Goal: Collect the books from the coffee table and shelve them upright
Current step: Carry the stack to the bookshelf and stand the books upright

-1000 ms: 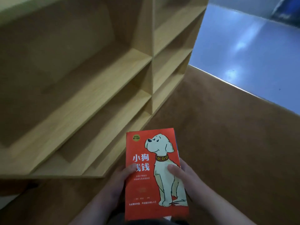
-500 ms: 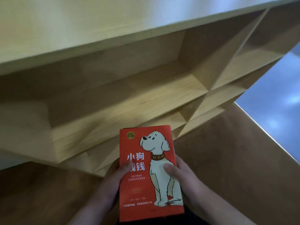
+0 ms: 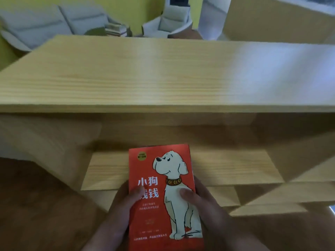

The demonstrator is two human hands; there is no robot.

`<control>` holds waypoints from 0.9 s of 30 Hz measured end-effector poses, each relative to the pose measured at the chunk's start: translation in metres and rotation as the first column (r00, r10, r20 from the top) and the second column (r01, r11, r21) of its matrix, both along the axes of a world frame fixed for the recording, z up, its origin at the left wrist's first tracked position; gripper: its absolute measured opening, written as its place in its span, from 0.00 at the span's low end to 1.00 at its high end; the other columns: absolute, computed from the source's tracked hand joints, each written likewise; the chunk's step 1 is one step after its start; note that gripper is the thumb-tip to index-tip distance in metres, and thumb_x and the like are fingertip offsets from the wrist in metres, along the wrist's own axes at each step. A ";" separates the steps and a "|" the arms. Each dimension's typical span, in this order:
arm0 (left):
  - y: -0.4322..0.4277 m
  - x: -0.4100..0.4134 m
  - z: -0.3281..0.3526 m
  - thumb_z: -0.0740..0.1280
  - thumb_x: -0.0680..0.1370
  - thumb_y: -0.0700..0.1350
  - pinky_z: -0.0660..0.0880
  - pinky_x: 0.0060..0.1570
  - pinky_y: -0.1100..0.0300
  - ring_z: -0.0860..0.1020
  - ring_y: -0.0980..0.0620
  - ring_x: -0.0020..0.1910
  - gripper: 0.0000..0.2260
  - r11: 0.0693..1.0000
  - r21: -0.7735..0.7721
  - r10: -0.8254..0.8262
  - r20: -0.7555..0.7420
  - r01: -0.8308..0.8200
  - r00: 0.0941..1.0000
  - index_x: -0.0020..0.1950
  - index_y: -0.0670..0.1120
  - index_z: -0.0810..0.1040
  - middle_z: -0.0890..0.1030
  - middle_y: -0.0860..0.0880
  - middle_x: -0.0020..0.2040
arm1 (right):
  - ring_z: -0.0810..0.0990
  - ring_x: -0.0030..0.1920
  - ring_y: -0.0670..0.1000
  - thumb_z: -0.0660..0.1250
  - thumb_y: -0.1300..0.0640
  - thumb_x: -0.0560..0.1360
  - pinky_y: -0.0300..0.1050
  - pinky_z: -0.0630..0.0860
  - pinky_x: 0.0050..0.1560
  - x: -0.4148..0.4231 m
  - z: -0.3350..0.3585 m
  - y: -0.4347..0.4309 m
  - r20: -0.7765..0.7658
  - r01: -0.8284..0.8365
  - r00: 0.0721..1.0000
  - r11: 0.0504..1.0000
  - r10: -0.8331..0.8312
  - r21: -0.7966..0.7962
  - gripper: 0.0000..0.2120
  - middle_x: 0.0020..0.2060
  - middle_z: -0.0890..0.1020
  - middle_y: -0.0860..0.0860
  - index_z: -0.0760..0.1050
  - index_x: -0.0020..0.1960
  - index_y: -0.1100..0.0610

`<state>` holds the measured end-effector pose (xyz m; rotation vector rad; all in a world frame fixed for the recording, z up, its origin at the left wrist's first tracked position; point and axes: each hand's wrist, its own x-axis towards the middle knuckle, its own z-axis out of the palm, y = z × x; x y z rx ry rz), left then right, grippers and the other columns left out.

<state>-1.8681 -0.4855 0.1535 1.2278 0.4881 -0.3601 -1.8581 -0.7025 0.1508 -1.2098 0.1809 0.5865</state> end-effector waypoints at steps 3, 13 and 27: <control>-0.004 0.014 0.001 0.76 0.69 0.44 0.82 0.33 0.49 0.86 0.39 0.40 0.19 0.995 -0.016 0.100 0.084 -0.099 0.991 0.59 0.46 0.79 0.86 0.38 0.47 | 0.83 0.62 0.61 0.72 0.57 0.77 0.66 0.77 0.64 0.039 0.005 -0.002 0.113 -0.067 0.991 0.994 0.077 -0.085 0.24 0.62 0.84 0.55 0.72 0.71 0.49; 0.018 0.085 -0.017 0.75 0.64 0.48 0.82 0.30 0.53 0.86 0.47 0.36 0.17 0.965 -0.012 0.246 0.398 -0.264 0.884 0.52 0.53 0.78 0.87 0.46 0.43 | 0.89 0.41 0.49 0.74 0.54 0.74 0.47 0.84 0.43 0.132 -0.009 0.029 0.256 -0.099 0.954 0.970 0.156 -0.222 0.10 0.40 0.89 0.49 0.80 0.53 0.56; 0.067 0.144 -0.117 0.76 0.54 0.56 0.82 0.33 0.54 0.87 0.43 0.41 0.36 0.949 -0.015 0.216 0.759 -0.314 0.614 0.60 0.51 0.74 0.87 0.47 0.46 | 0.87 0.50 0.64 0.82 0.60 0.53 0.59 0.84 0.45 0.218 -0.111 0.088 0.495 -0.236 0.854 0.967 0.160 0.096 0.46 0.56 0.85 0.64 0.73 0.71 0.60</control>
